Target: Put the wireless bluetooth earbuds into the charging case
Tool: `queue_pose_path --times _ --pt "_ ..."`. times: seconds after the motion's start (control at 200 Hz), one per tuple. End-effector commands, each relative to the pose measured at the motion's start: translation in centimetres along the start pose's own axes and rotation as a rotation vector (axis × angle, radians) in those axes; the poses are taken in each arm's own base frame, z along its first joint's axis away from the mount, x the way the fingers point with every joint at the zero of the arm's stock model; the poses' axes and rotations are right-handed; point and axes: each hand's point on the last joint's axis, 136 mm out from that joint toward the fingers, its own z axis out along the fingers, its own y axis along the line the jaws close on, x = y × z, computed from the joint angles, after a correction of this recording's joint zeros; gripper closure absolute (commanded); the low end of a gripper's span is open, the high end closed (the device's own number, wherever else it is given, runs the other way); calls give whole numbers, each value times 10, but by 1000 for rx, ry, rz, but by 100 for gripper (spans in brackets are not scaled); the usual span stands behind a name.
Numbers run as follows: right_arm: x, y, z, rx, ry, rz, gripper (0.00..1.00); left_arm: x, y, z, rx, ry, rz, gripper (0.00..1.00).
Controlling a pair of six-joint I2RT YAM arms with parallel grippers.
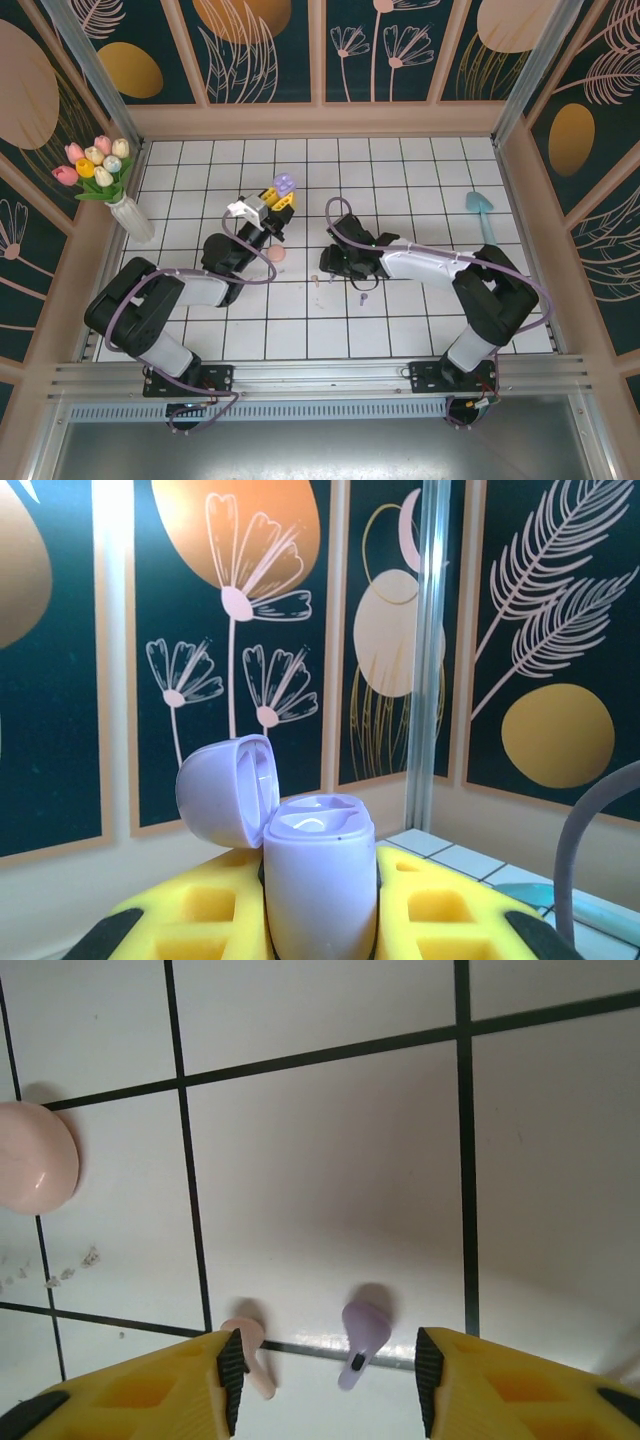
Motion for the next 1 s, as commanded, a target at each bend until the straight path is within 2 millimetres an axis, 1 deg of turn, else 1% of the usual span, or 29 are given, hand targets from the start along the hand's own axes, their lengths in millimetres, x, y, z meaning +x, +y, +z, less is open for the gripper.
queue_pose_path --times 0.0,0.17,0.305,0.465,0.596,0.776,0.996 --pt "2 -2 -19 80 -3 116 48 -14 9 -4 -53 -45 2 100" --pt "7 -1 -14 134 25 192 48 -14 19 -8 -108 -54 11 100" --pt "9 -8 -10 206 34 228 49 -16 23 -9 -124 -60 14 100" --pt "11 -15 -2 269 50 232 50 -20 26 -10 -136 -77 10 100" --pt "12 -15 7 290 68 229 50 -20 28 -10 -137 -80 5 100" --pt "14 -9 19 294 92 213 52 -18 26 -10 -125 -83 -9 100" --pt "21 -12 29 316 118 199 54 -18 27 -11 -122 -90 -17 100"
